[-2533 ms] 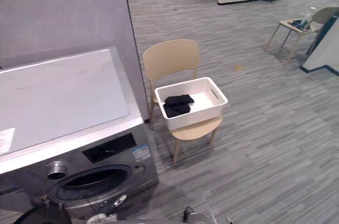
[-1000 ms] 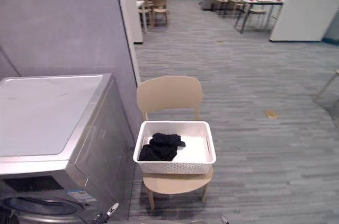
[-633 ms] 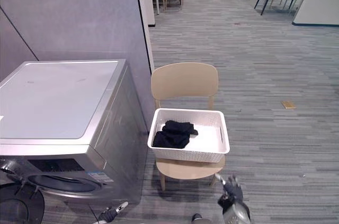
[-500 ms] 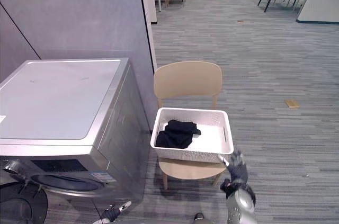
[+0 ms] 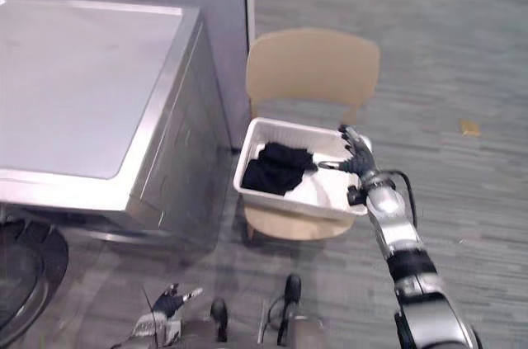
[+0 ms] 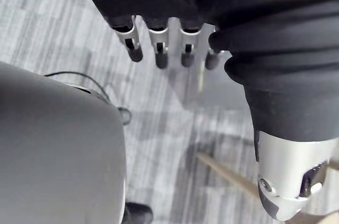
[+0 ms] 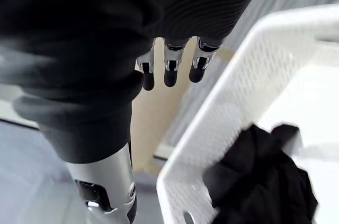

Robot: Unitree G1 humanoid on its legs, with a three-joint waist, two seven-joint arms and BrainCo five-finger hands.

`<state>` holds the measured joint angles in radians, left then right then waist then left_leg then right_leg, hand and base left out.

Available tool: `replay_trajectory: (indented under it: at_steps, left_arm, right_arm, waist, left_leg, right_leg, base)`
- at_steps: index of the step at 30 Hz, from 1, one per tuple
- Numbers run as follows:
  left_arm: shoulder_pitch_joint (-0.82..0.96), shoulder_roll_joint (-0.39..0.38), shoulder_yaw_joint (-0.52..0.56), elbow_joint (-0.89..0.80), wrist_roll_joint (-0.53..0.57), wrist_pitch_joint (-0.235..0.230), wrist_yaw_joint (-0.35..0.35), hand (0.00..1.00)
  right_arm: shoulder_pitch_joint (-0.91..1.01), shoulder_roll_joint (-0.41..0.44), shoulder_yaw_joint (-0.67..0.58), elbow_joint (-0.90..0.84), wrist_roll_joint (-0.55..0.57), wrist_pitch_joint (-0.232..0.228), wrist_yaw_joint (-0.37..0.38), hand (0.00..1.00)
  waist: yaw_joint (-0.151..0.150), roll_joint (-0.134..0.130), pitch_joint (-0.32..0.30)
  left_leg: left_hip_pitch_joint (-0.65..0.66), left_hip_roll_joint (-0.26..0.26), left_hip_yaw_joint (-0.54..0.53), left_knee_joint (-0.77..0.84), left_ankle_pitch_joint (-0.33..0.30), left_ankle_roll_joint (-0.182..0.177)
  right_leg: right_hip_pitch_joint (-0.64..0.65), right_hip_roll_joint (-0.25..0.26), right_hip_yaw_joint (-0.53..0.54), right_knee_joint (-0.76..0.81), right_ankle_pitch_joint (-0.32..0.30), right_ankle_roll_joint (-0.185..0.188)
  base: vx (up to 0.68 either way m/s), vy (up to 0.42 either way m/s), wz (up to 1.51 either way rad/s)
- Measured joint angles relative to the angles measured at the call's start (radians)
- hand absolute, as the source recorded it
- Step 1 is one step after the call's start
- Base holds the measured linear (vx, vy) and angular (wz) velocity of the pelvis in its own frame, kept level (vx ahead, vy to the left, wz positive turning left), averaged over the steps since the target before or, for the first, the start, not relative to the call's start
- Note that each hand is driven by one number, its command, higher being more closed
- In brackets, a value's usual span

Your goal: Pick up the laundry basket with both hands and put the clothes into the washing machine.

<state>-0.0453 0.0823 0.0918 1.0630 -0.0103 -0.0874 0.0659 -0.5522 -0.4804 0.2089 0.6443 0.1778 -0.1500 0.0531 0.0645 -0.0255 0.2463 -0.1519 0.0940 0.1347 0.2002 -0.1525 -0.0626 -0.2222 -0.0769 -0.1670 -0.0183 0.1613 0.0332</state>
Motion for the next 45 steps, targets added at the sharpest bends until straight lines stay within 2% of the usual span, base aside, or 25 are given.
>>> replay_trajectory:
  at_steps: [3, 6, 8, 14, 16, 19, 24, 31, 36, 45]
  left_arm:
    - [-0.048, 0.000, -0.012, -0.019, -0.054, -0.008, 0.002, 0.00]
    - [-0.073, -0.003, -0.024, -0.049, -0.105, -0.009, 0.000, 0.00]
    - [-0.084, -0.005, -0.026, -0.055, -0.120, -0.009, 0.001, 0.00]
    - [-0.109, -0.001, -0.063, -0.115, -0.137, -0.009, 0.007, 0.00]
    - [-0.118, -0.002, -0.072, -0.127, -0.137, -0.009, 0.025, 0.00]
    - [-0.135, -0.003, -0.093, -0.149, -0.136, -0.009, 0.041, 0.00]
    - [-0.137, -0.007, -0.098, -0.189, -0.136, -0.010, 0.050, 0.00]
    - [-0.137, -0.011, -0.095, -0.192, -0.136, -0.010, 0.051, 0.00]
    - [-0.137, -0.015, -0.084, -0.194, -0.136, -0.011, 0.070, 0.00]
    - [-0.137, -0.032, -0.103, -0.205, -0.135, -0.010, 0.071, 0.00]
  right_arm:
    - [-0.097, -0.001, 0.071, 0.082, 0.050, 0.028, 0.029, 0.00]
    - [-0.139, 0.003, 0.089, 0.087, 0.092, 0.049, 0.076, 0.00]
    - [-0.166, 0.004, 0.118, 0.090, 0.104, 0.054, 0.083, 0.00]
    - [-0.276, 0.078, 0.122, 0.198, 0.121, 0.084, 0.050, 0.00]
    - [-0.298, 0.082, 0.116, 0.213, 0.122, 0.090, 0.030, 0.00]
    - [-0.359, 0.081, 0.088, 0.259, 0.128, 0.095, -0.013, 0.00]
    - [-0.430, 0.055, 0.031, 0.286, 0.154, 0.100, -0.069, 0.00]
    - [-0.464, 0.031, -0.011, 0.267, 0.220, 0.099, -0.073, 0.00]
    - [-0.389, 0.031, -0.011, 0.119, 0.253, 0.083, -0.067, 0.00]
    - [-0.300, 0.031, -0.099, 0.095, 0.219, 0.082, -0.055, 0.00]
  waist:
    - [0.028, 0.002, 0.073]
    - [0.034, 0.001, 0.115]
    - [0.034, 0.000, 0.123]
    - [0.037, -0.001, 0.145]
    - [0.056, -0.001, 0.147]
    - [0.059, 0.004, 0.151]
    - [0.058, 0.003, 0.167]
    - [0.056, 0.005, 0.169]
    - [0.048, 0.003, 0.170]
    - [0.031, -0.002, 0.167]
  left_leg:
    - [-0.080, 0.002, -0.025, 0.062, 0.000, 0.000]
    - [-0.155, 0.001, -0.054, 0.121, -0.003, 0.003]
    - [-0.196, 0.004, -0.057, 0.155, -0.010, 0.011]
    - [-0.321, 0.020, -0.071, 0.235, -0.018, 0.016]
    - [-0.352, 0.028, -0.073, 0.246, -0.017, 0.015]
    - [-0.394, 0.033, -0.093, 0.254, -0.010, 0.005]
    - [-0.414, 0.033, -0.107, 0.256, -0.005, -0.003]
    - [-0.425, 0.039, -0.094, 0.280, -0.016, 0.003]
    - [-0.425, 0.049, -0.063, 0.315, -0.039, 0.014]
    - [-0.379, 0.066, -0.031, 0.293, -0.041, 0.011]
  right_leg:
    - [-0.066, -0.010, -0.026, 0.065, -0.009, -0.011]
    - [-0.131, -0.029, -0.059, 0.147, -0.037, -0.017]
    - [-0.168, -0.036, -0.070, 0.184, -0.050, -0.017]
    - [-0.259, -0.051, -0.118, 0.226, -0.066, -0.029]
    - [-0.282, -0.055, -0.146, 0.226, -0.058, -0.038]
    - [-0.310, -0.059, -0.169, 0.228, -0.046, -0.044]
    - [-0.328, -0.062, -0.187, 0.238, -0.044, -0.048]
    - [-0.334, -0.062, -0.181, 0.245, -0.046, -0.046]
    - [-0.343, -0.057, -0.155, 0.261, -0.048, -0.044]
    - [-0.313, -0.039, -0.130, 0.239, -0.044, -0.043]
  base:
    - [-0.14, -0.031, 0.22]
    - [-0.13, -0.009, 0.36]
    - [-0.15, 0.002, 0.23]
    - [-0.13, -0.012, 0.05]
    - [-0.06, -0.036, -0.03]
    - [-0.01, -0.030, 0.11]
    - [0.04, -0.020, 0.09]
    - [0.03, 0.003, -0.03]
    - [-0.03, -0.004, -0.17]
    - [0.00, -0.030, -0.10]
